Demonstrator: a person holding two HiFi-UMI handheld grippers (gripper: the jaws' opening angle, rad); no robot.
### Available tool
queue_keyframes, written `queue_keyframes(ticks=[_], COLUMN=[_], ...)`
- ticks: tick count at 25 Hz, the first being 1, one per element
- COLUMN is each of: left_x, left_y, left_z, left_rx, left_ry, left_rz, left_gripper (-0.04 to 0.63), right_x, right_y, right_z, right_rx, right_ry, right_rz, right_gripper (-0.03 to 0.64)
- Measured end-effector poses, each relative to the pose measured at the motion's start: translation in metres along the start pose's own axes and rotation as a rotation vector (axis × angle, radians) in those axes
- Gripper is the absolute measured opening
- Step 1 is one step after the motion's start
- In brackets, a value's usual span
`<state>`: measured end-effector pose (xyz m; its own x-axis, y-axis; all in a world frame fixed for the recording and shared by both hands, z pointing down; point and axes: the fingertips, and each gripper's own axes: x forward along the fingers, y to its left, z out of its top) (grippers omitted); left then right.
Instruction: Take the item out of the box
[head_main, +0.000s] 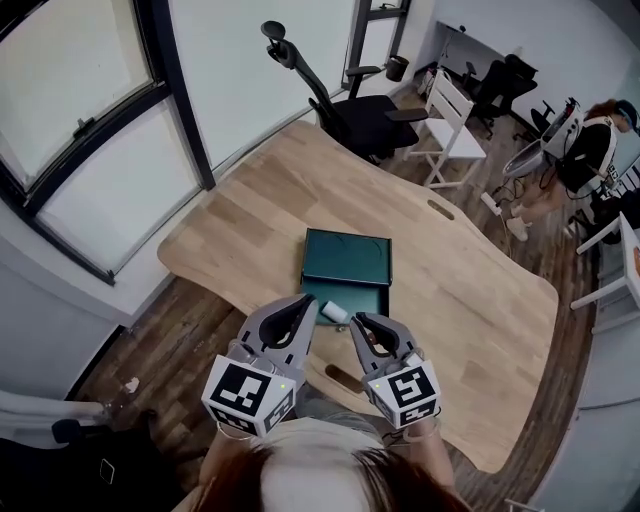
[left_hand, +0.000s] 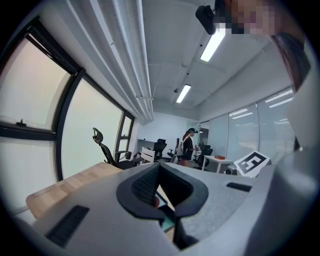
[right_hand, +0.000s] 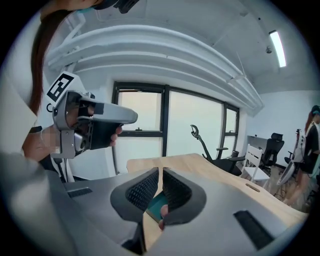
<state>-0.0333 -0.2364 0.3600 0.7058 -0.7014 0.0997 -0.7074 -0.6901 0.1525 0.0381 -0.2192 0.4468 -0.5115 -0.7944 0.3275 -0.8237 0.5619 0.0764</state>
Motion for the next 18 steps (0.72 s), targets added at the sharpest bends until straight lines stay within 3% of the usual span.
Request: queue_keyframes(ticks=[18], left_x=[0.044], left_y=[0.038], left_z=[-0.013], left_rx=[-0.021], left_ry=[0.054], left_rz=[0.027], left_gripper=[0.008], right_x=[0.085], right_y=[-0.022], right_z=[-0.078], right_rx=[-0.079], right_ry=[0.252], right_rz=[0.172], right_gripper=[0.122])
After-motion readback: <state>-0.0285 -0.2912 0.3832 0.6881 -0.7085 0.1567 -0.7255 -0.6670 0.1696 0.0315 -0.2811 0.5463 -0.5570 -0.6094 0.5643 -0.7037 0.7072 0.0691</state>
